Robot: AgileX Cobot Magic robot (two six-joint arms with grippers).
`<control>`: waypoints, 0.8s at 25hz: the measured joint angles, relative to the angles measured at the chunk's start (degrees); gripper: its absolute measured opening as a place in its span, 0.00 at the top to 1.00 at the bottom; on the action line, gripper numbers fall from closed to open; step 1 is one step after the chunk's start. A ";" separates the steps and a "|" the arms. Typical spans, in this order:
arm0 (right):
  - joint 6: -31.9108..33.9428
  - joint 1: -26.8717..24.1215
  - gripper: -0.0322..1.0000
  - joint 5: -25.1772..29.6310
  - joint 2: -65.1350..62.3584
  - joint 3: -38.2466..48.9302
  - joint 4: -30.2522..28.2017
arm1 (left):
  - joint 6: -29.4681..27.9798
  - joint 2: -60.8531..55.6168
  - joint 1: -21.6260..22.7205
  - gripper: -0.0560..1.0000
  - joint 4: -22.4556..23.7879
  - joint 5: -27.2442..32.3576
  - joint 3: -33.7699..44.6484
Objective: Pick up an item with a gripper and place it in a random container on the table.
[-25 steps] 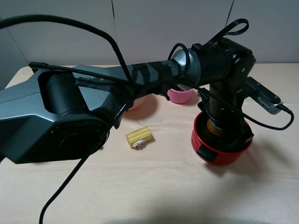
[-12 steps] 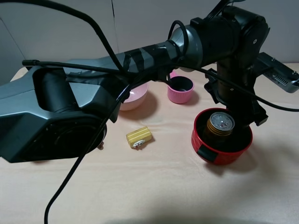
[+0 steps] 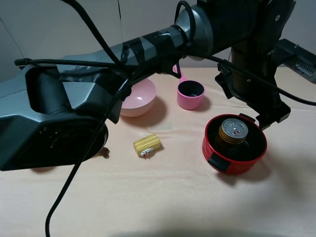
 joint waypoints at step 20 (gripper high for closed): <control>0.00 0.00 0.30 0.00 0.00 0.00 0.00 | -1.08 -15.73 -0.75 0.01 0.38 0.26 6.77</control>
